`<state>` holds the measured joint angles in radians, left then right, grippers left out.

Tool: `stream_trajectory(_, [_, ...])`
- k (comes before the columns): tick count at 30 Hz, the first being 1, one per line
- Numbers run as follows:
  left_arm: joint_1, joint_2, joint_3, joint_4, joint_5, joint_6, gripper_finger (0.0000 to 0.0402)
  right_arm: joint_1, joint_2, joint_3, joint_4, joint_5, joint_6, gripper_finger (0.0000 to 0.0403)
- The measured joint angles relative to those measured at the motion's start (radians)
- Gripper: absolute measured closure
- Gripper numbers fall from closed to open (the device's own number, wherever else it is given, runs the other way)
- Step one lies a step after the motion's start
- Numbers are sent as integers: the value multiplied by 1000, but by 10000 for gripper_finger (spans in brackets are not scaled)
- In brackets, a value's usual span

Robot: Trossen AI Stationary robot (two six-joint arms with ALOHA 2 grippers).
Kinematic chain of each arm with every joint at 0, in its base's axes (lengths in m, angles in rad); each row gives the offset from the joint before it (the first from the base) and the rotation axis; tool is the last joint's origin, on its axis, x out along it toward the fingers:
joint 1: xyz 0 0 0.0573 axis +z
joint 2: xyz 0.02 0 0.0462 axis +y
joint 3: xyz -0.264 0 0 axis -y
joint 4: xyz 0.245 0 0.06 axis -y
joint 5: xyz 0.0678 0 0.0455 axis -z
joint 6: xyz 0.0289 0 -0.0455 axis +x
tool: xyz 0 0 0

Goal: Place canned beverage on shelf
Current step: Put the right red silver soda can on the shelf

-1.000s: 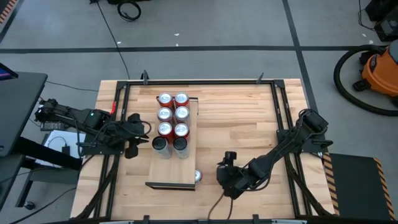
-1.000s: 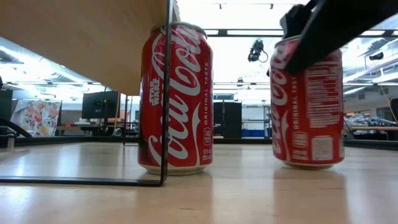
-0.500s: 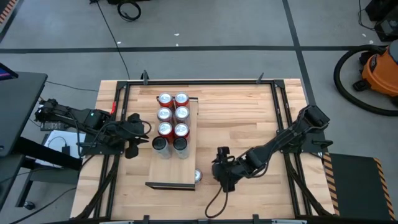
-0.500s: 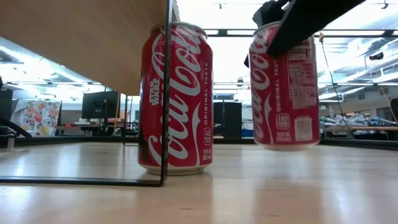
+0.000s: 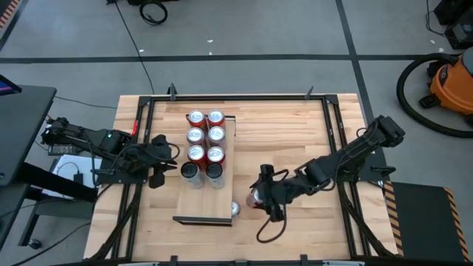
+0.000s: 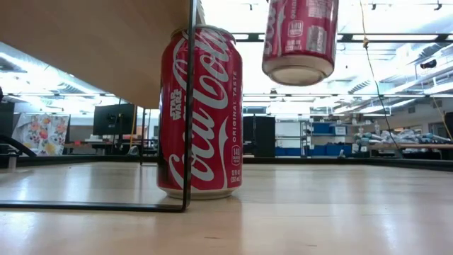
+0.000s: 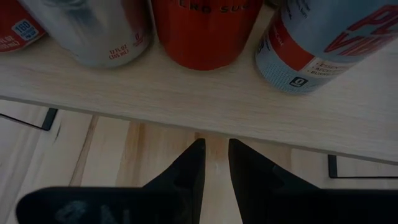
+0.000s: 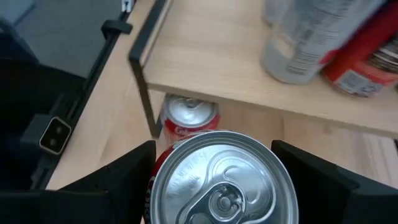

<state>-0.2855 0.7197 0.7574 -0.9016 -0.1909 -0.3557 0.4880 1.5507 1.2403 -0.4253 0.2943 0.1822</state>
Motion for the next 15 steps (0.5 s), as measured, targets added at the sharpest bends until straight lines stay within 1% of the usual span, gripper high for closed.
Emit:
stream_trajectory(6, [0, 0, 0, 0, 0, 6, 322, -23, 3, -13, -18, -59, 2, 92])
stream_trajectory(11, [0, 0, 0, 0, 0, 9, 322, -47, -10, -127, 85, -83, -19, 92])
stream_trajectory(15, [0, 0, 1, 0, 0, 10, 322, -79, -12, -212, 175, -78, -18, 92])
